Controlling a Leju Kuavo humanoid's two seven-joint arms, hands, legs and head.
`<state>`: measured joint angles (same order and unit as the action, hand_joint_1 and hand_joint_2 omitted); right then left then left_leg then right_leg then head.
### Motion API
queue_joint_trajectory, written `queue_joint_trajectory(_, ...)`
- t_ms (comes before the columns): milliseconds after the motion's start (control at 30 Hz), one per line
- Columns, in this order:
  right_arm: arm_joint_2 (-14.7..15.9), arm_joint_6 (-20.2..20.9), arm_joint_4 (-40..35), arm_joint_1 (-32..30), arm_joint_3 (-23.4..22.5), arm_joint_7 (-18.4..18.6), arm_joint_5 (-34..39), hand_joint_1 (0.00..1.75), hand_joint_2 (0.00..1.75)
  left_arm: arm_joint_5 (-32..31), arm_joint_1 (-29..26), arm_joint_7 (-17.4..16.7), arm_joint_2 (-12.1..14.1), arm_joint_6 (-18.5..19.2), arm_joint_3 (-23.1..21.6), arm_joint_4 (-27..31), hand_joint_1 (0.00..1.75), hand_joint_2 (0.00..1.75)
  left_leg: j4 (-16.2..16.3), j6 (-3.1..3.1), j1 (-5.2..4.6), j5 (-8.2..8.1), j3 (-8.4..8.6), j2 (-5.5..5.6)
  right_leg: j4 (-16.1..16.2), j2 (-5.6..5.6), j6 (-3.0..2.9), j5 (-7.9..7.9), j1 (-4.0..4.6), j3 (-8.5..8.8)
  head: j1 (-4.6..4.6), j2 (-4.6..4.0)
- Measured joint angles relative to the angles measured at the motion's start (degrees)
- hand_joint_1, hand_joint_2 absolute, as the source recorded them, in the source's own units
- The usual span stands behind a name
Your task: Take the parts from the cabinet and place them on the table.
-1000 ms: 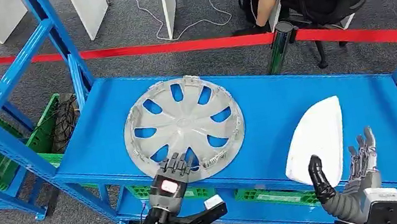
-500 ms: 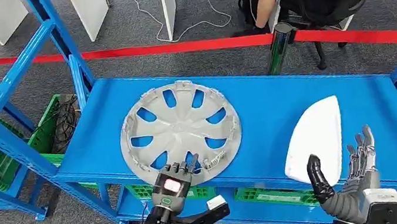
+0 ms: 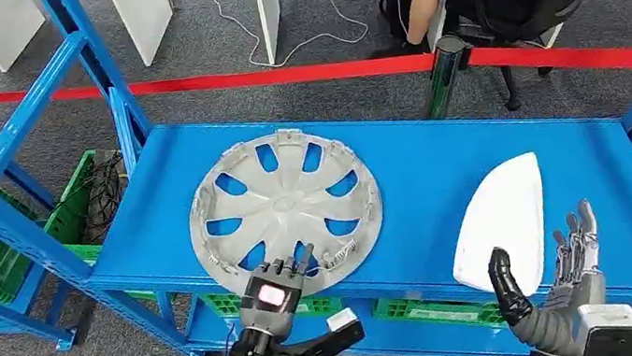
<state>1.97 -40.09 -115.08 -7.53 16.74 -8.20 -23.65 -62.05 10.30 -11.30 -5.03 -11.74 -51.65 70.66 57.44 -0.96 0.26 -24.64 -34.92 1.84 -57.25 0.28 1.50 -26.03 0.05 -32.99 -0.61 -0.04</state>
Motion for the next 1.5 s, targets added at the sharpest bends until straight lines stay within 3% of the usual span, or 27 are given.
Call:
queue_joint_trajectory(133, -0.02, 0.0, 0.0, -0.4, 0.0, -0.11, -0.13, 0.0, 1.75, 3.63, -0.38, 0.42, 0.39, 0.37, 0.04, 1.82, 1.75, 1.75, 0.0, 0.0, 0.0, 0.0, 0.0, -0.01, 0.0, 0.0, 0.0, 0.0, 0.0, 0.0, 0.0, 0.0)
queue_joint_trajectory(300, 0.0, 0.0, 0.0, -1.63, -0.28, -0.68, -0.22, 0.0, 1.75, 23.96, -1.37, 5.44, 2.18, 0.7, 0.74, 8.87, 1.75, 1.75, 0.0, 0.0, 0.0, 0.0, 0.0, 0.0, -0.02, -0.02, 0.0, -0.02, -0.01, 0.02, 0.02, 0.0)
queue_joint_trajectory(433, -0.02, 0.0, -0.02, -2.38, -0.42, -1.22, -0.13, 0.0, 1.75, 36.99, -2.06, 9.39, 3.87, -0.61, 2.27, 15.9, 1.75, 1.75, 0.0, 0.02, 0.0, -0.02, 0.0, 0.01, -0.02, -0.04, -0.04, -0.08, 0.0, 0.04, 0.0, 0.0)
queue_joint_trajectory(533, -0.02, 0.0, -0.02, -2.94, -0.5, -1.38, -0.02, 0.0, 1.75, 43.06, -3.1, 12.42, 4.85, -2.45, 3.74, 20.83, 1.75, 1.75, 0.0, 0.03, 0.0, -0.03, -0.01, 0.02, -0.02, -0.04, -0.02, -0.1, 0.0, 0.04, 0.04, 0.0)
queue_joint_trajectory(633, -0.02, 0.0, -0.04, -3.07, -0.52, -1.51, 0.0, 0.0, 1.75, 44.19, -3.99, 12.76, 5.7, -2.51, 5.01, 24.56, 1.75, 1.75, 0.0, 0.03, 0.0, -0.03, -0.03, 0.02, -0.02, -0.04, -0.01, -0.11, 0.0, 0.02, 0.02, 0.0)
queue_joint_trajectory(800, -0.02, 0.0, -0.17, -3.37, -0.85, -1.55, -0.18, 0.0, 1.75, 45.92, -5.26, 15.8, 6.6, -4.52, 6.1, 28.95, 1.38, 1.75, 0.0, 0.02, -0.01, -0.04, -0.04, -0.01, 0.0, -0.02, -0.01, -0.11, -0.02, 0.01, -0.04, 0.0)
queue_joint_trajectory(933, -0.02, 0.0, -0.31, -3.68, -1.2, -1.53, -0.55, 0.0, 1.75, 45.87, -6.4, 16.43, 7.23, -5.66, 6.95, 32.02, 1.45, 1.75, 0.0, 0.02, -0.01, -0.04, -0.09, 0.0, 0.01, -0.03, -0.01, -0.11, -0.02, -0.04, -0.04, 0.0)
queue_joint_trajectory(1033, -0.02, 0.0, -0.31, -3.81, -1.35, -1.53, -0.57, 0.0, 1.75, 46.92, -6.77, 17.53, 7.43, -6.21, 7.5, 33.61, 1.34, 1.75, 0.0, 0.02, 0.0, -0.04, -0.11, 0.0, 0.01, -0.03, -0.01, -0.11, -0.02, -0.05, -0.04, 0.0)
queue_joint_trajectory(1133, -0.02, 0.0, -0.33, -3.92, -1.4, -1.53, -0.79, 0.0, 1.75, 46.95, -7.41, 18.54, 7.65, -7.37, 7.87, 35.1, 1.71, 1.75, 0.0, 0.02, 0.0, -0.05, -0.12, -0.01, 0.01, -0.02, -0.01, -0.11, -0.02, -0.08, -0.02, 0.0)
queue_joint_trajectory(1333, -0.02, 0.0, -0.48, -4.28, -1.64, -1.86, -0.79, 0.0, 1.75, 49.35, -7.66, 19.02, 7.85, -7.78, 8.5, 36.94, 1.75, 1.75, 0.0, 0.02, 0.0, -0.05, -0.18, 0.0, 0.02, -0.03, -0.01, -0.12, -0.02, -0.13, -0.02, 0.0)
queue_joint_trajectory(1500, -0.07, 0.0, -0.66, -4.57, -1.7, -2.16, -0.7, 0.0, 1.75, 49.87, -7.67, 19.58, 8.04, -7.85, 8.9, 37.61, 1.75, 1.75, 0.26, -0.39, -0.25, -0.36, -0.24, 0.0, 0.16, -0.03, 0.39, -0.16, -0.31, -0.05, 0.11, 0.0)
